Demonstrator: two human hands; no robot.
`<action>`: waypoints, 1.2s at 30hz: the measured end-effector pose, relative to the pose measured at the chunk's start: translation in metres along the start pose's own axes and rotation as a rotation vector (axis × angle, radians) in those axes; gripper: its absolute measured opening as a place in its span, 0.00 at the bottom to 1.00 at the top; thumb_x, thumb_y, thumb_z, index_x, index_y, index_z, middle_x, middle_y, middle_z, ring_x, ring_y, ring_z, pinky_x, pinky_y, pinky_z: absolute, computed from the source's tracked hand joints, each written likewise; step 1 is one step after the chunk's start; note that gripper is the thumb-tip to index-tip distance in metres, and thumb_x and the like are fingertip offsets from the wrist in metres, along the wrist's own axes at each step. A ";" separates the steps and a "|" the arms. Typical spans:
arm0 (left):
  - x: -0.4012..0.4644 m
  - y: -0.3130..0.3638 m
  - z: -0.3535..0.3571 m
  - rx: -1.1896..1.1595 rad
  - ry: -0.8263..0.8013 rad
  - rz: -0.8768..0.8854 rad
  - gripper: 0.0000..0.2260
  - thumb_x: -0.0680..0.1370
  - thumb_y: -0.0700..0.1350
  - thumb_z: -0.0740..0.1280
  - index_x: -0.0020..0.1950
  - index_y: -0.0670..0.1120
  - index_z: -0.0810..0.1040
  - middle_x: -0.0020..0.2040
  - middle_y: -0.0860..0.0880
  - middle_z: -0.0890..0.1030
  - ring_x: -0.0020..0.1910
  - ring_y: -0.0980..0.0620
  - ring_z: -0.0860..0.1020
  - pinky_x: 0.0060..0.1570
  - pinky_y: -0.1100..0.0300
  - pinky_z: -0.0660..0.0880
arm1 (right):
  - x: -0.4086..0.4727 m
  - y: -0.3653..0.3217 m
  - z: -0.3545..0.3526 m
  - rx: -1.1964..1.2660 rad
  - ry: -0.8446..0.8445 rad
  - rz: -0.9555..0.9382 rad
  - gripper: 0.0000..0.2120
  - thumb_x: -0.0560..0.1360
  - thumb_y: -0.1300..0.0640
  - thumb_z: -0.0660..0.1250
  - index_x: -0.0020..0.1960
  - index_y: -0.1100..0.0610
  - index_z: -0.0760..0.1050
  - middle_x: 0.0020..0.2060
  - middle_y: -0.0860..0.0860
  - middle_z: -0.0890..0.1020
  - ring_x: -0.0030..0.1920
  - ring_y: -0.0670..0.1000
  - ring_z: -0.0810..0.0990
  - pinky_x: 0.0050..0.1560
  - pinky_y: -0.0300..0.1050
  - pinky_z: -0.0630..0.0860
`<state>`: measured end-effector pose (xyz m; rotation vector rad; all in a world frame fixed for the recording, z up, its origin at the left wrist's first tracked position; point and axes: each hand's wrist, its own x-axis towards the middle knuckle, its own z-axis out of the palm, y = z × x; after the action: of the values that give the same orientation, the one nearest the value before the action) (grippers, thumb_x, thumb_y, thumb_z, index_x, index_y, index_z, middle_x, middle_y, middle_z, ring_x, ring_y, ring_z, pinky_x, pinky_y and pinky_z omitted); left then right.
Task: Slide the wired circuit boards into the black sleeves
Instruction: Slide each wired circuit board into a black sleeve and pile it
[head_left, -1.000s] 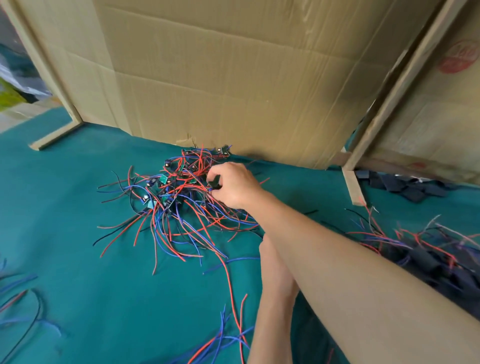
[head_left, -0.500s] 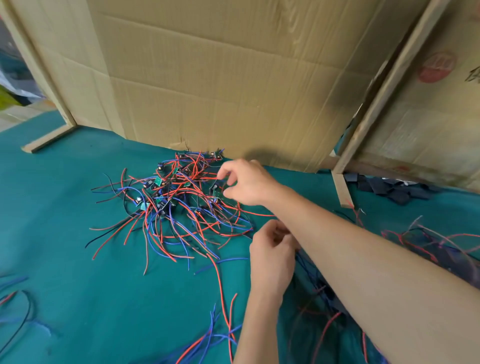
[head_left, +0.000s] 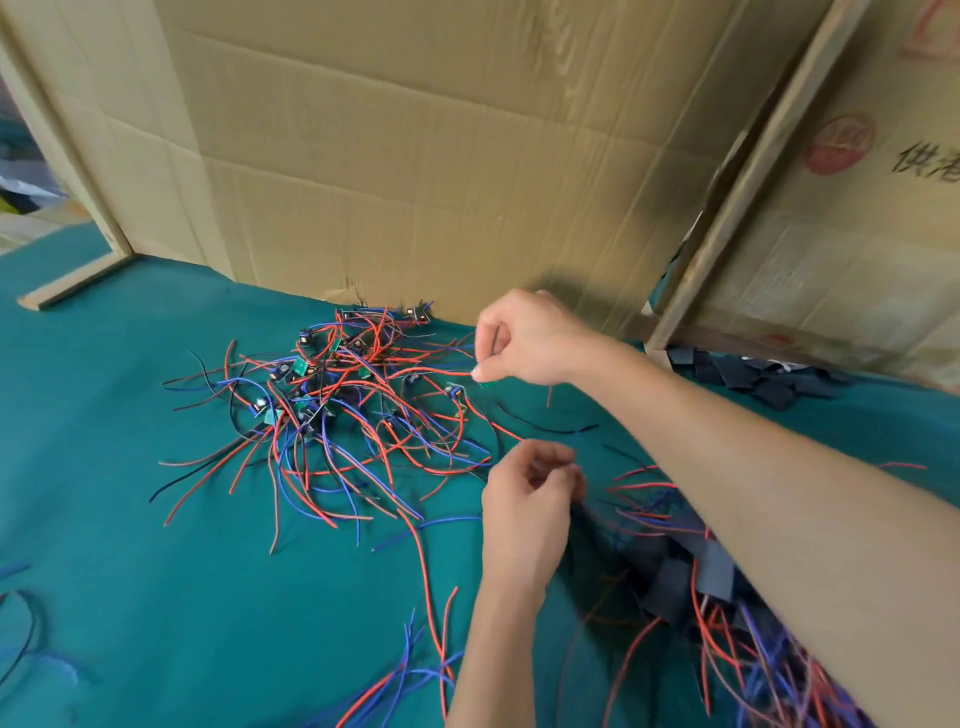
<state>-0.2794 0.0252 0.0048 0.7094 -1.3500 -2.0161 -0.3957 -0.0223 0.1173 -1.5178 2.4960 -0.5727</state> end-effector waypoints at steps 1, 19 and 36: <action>-0.001 0.001 -0.001 0.021 0.003 0.003 0.09 0.77 0.28 0.64 0.46 0.39 0.80 0.38 0.46 0.81 0.39 0.49 0.81 0.50 0.51 0.80 | -0.004 0.002 -0.006 0.003 0.011 -0.001 0.10 0.68 0.56 0.82 0.36 0.51 0.81 0.30 0.42 0.79 0.34 0.45 0.78 0.31 0.30 0.69; -0.009 0.018 0.000 -0.330 -0.163 -0.098 0.13 0.82 0.36 0.61 0.42 0.42 0.83 0.41 0.43 0.82 0.37 0.52 0.79 0.37 0.61 0.79 | -0.128 0.002 -0.031 -0.214 -0.243 -0.061 0.09 0.73 0.48 0.74 0.45 0.52 0.80 0.37 0.46 0.82 0.43 0.47 0.80 0.46 0.43 0.76; -0.007 0.016 -0.004 -0.214 -0.124 -0.165 0.09 0.83 0.35 0.58 0.48 0.40 0.76 0.38 0.40 0.82 0.38 0.43 0.85 0.32 0.59 0.80 | -0.068 0.212 -0.054 -0.353 -0.202 0.745 0.27 0.81 0.61 0.60 0.80 0.54 0.64 0.78 0.56 0.66 0.74 0.61 0.69 0.68 0.46 0.70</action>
<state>-0.2690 0.0233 0.0196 0.6243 -1.1513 -2.3273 -0.5549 0.1376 0.0771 -0.5606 2.8032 0.1383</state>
